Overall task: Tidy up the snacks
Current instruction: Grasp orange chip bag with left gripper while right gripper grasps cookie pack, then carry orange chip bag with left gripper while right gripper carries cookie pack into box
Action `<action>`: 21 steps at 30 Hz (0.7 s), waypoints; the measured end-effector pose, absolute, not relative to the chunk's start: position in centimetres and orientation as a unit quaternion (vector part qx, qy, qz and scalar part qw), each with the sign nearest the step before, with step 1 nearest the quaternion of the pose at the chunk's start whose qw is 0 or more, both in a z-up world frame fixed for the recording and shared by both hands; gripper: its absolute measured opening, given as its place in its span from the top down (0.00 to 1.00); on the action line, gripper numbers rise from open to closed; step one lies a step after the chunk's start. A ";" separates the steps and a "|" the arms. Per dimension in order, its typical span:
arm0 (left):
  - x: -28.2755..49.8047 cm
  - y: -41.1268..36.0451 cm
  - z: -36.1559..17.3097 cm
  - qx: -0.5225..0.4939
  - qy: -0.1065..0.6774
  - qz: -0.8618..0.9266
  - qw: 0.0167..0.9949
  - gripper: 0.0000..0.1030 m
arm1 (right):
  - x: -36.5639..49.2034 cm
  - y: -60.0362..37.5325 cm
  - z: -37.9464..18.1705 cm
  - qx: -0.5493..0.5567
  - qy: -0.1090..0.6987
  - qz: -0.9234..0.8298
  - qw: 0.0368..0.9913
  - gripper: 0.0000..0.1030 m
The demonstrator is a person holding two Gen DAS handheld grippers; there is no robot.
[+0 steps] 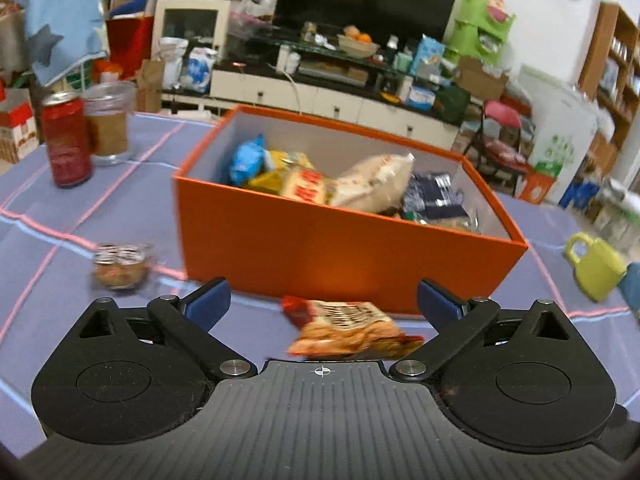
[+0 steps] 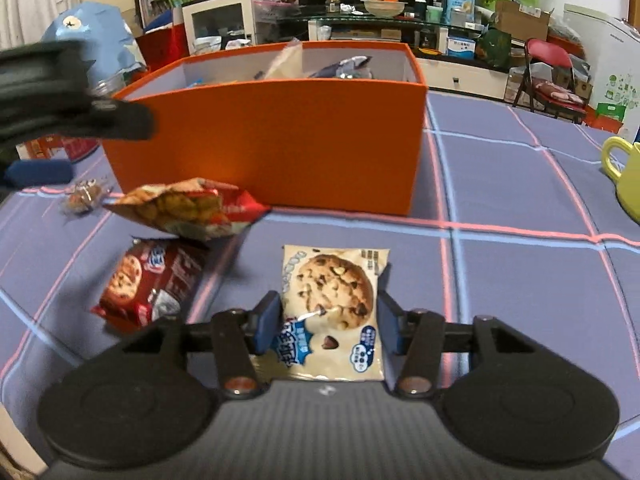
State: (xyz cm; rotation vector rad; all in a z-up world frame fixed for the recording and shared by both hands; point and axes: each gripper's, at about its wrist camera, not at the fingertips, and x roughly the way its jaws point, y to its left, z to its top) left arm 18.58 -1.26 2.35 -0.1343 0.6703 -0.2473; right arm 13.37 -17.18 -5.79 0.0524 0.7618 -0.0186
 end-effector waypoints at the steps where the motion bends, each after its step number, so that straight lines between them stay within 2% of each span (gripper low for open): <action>1: 18.9 -2.0 2.0 -0.059 0.334 -0.123 0.933 0.20 | 13.3 -17.1 -5.8 0.020 0.371 -0.008 0.928 0.47; 4: 19.9 -3.7 0.3 -0.031 0.361 -0.116 0.925 0.25 | 13.2 -16.9 -5.9 0.012 0.371 -0.004 0.928 0.45; 6: 20.6 -4.3 -0.9 -0.021 0.389 -0.135 0.911 0.39 | 13.1 -16.9 -6.0 0.010 0.371 -0.002 0.929 0.44; 11: 20.8 -2.6 -1.8 -0.047 0.399 -0.148 0.904 0.43 | 13.1 -17.2 -6.0 0.012 0.370 0.005 0.929 0.43; 13: 20.6 -1.8 -1.3 -0.043 0.388 -0.136 0.911 0.48 | 13.3 -17.4 -6.0 0.016 0.371 0.007 0.929 0.43; 15: 20.7 -0.9 -1.1 -0.060 0.388 -0.140 0.909 0.58 | 13.4 -17.5 -6.0 0.018 0.371 0.007 0.929 0.43; 21: 19.8 -0.2 -0.1 -0.051 0.376 -0.153 0.913 0.64 | 13.4 -17.8 -5.9 0.022 0.373 0.012 0.927 0.46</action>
